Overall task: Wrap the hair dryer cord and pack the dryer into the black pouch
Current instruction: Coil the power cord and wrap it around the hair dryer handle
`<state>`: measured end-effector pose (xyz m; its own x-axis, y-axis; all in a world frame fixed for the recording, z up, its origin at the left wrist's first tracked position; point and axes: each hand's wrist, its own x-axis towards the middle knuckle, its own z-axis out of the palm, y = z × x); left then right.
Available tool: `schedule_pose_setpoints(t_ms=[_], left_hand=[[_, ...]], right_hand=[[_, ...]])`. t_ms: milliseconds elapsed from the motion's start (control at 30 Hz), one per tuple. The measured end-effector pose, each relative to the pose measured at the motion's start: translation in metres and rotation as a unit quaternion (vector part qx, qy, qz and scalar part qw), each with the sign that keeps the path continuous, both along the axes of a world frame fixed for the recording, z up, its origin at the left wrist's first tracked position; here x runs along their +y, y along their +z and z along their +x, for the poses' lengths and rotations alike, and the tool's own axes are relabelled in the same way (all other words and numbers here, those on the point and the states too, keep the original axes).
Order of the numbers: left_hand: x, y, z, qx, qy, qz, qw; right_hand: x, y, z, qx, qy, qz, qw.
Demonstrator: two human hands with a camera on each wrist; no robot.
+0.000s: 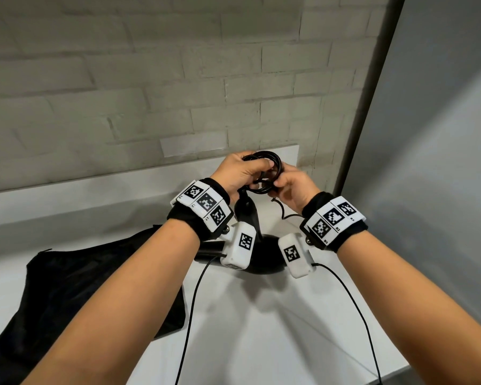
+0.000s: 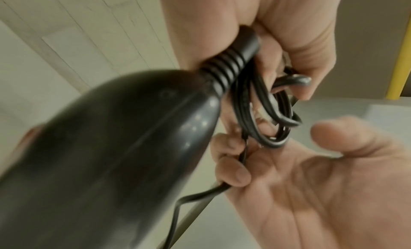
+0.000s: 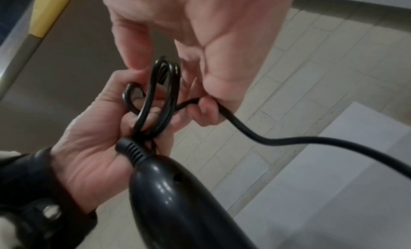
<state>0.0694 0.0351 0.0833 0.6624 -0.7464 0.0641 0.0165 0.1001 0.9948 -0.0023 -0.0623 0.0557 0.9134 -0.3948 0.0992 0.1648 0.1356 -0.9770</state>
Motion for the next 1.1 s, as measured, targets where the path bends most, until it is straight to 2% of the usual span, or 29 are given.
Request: schedule_pose_setpoints(t_ms=[100, 200, 300, 433, 567, 667, 867, 1000, 1100], left_hand=[[0.001, -0.001, 0.003, -0.016, 0.006, 0.015, 1.000], [0.002, -0.002, 0.006, -0.010, 0.000, 0.017, 1.000], [0.004, -0.003, 0.009, -0.009, -0.006, 0.018, 1.000], [0.007, -0.004, 0.009, -0.030, -0.052, 0.014, 0.998], [0.007, -0.002, 0.009, -0.080, -0.063, 0.056, 0.993], [0.009, -0.001, 0.008, -0.076, -0.076, 0.068, 0.992], [0.013, 0.007, 0.000, -0.012, -0.112, 0.065, 0.992], [0.011, 0.008, -0.001, 0.006, -0.086, 0.061, 0.994], [0.012, 0.007, 0.000, 0.032, -0.076, 0.037, 0.996]], right_hand=[[-0.003, -0.004, 0.000, 0.011, -0.032, 0.002, 0.999], [-0.007, -0.011, 0.002, 0.043, -0.052, -0.067, 0.996], [-0.008, -0.020, 0.002, 0.059, -0.034, -0.125, 0.990], [-0.008, -0.023, -0.001, 0.087, 0.011, -0.246, 0.965], [-0.012, -0.002, 0.002, 0.113, -0.014, -0.313, 0.943], [-0.020, 0.013, 0.001, 0.114, -0.001, -0.318, 0.941], [-0.028, 0.034, -0.002, 0.177, 0.081, -0.368, 0.909], [-0.026, 0.027, -0.002, 0.185, 0.108, -0.351, 0.912], [-0.027, 0.019, -0.002, 0.170, 0.110, -0.322, 0.925]])
